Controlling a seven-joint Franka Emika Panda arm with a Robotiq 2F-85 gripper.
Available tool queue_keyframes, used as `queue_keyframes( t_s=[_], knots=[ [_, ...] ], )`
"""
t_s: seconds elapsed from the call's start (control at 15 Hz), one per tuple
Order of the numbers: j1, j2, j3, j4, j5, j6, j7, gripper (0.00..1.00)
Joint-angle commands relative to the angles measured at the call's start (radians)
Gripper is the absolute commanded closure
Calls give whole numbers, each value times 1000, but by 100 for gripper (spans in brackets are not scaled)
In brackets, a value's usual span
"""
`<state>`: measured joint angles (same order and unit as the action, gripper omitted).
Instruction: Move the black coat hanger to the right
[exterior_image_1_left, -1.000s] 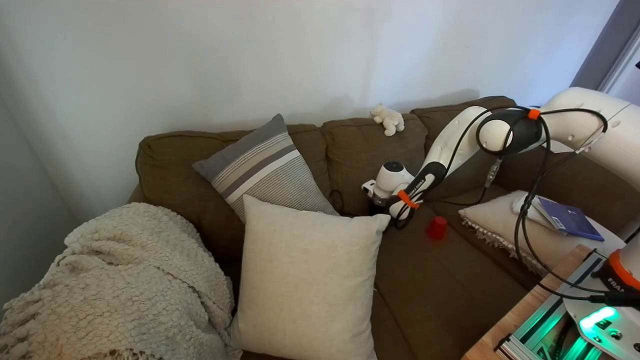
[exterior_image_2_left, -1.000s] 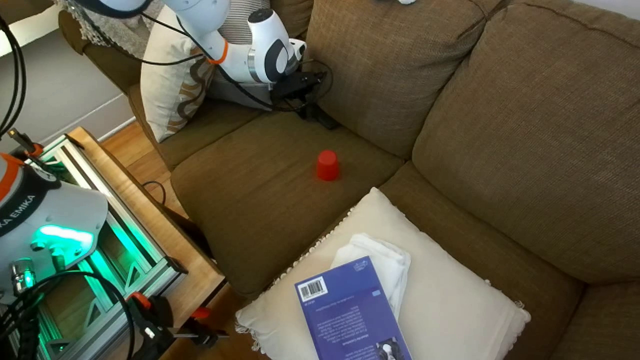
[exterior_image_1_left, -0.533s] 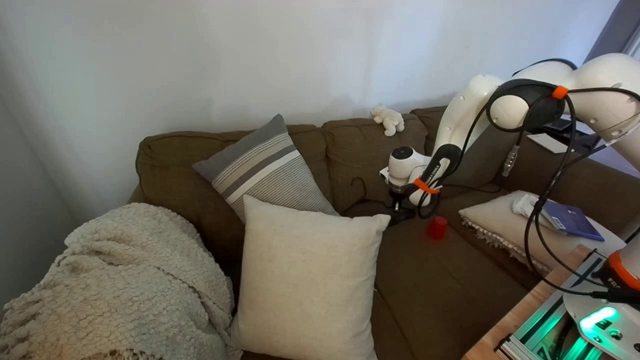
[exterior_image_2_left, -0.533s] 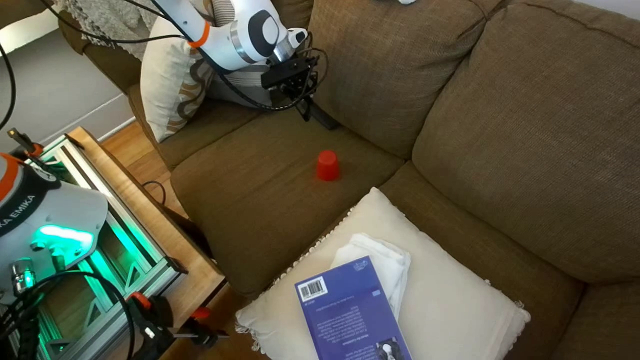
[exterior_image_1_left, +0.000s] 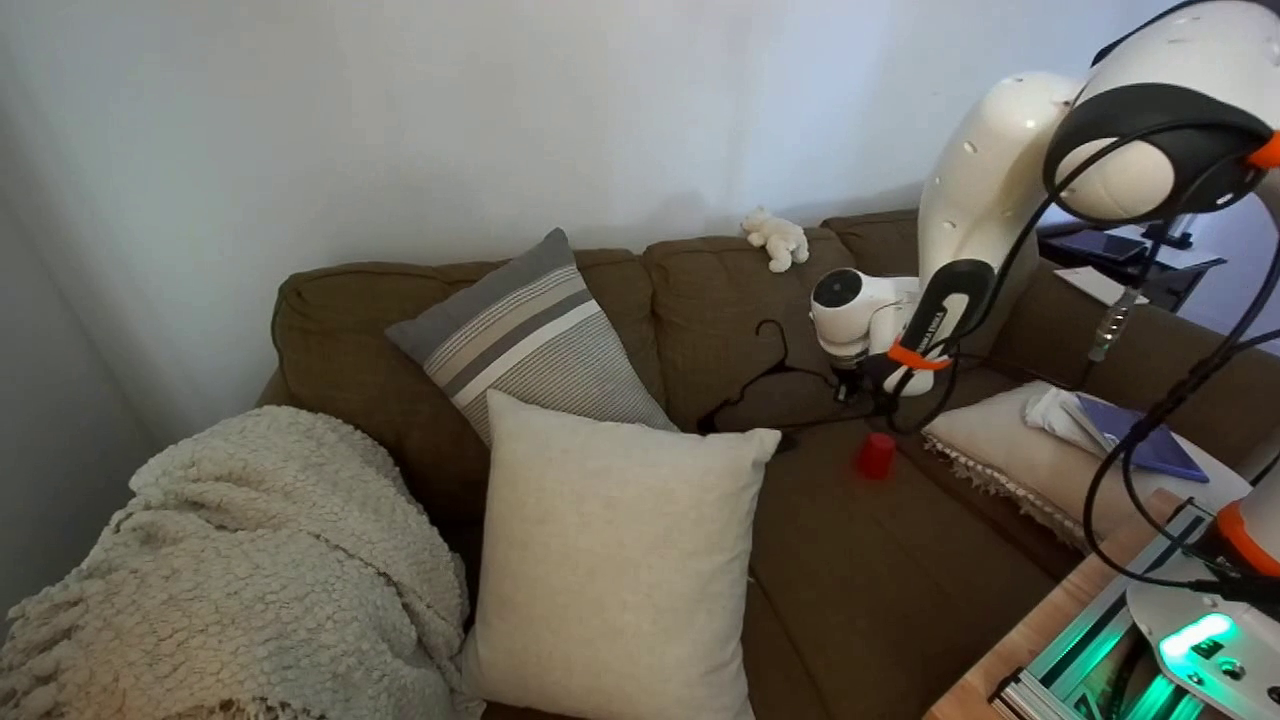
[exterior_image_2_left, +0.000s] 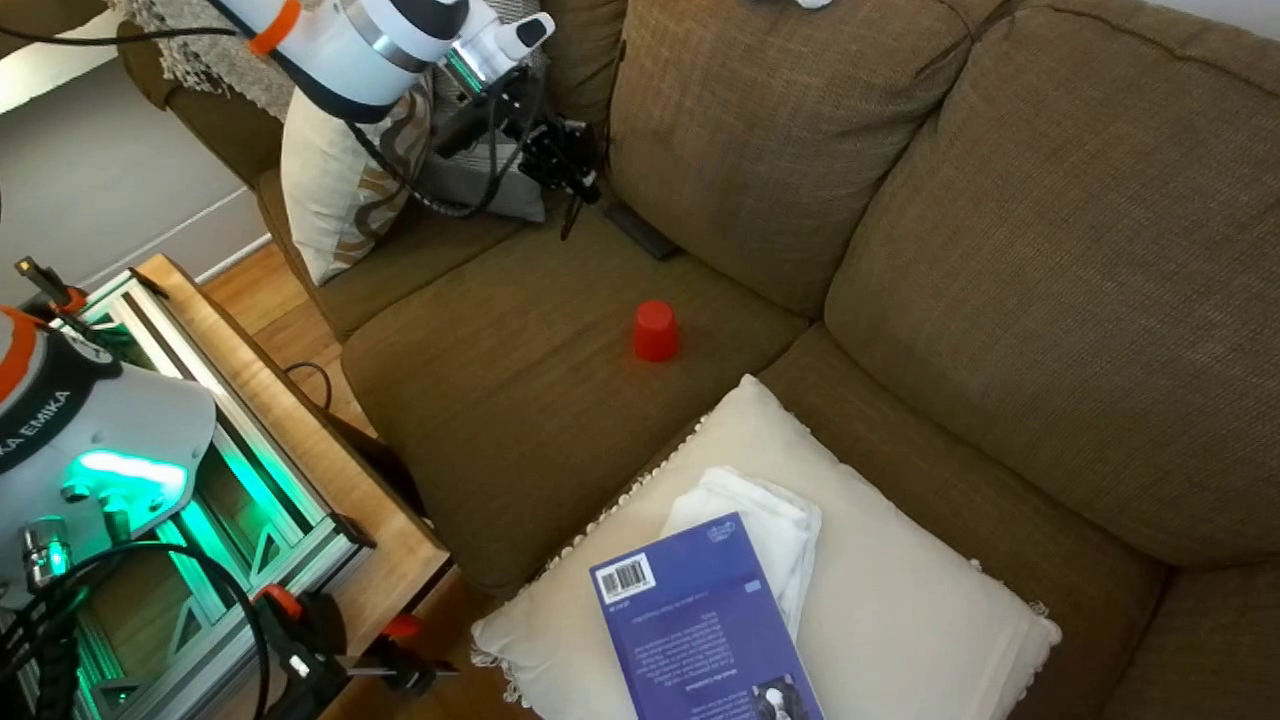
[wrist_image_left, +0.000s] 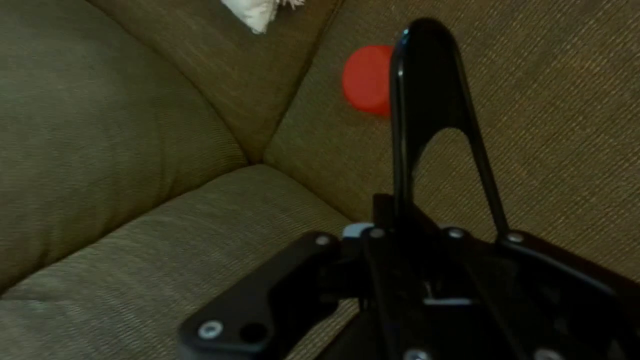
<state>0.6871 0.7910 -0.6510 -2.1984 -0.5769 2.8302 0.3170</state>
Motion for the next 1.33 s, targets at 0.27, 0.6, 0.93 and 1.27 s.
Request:
queue_keyframes(
  t_s=[0.27,0.6,0.93,1.27],
  knots=[
    [574,-93,-587,-303,-506,312,534,98],
    [697,-78,-717,-330,-569,380,565,92],
    [716,44,-772,-270,-525,595,630,98],
    [930,186,-1114,-341,-468,866,484,98]
  ],
)
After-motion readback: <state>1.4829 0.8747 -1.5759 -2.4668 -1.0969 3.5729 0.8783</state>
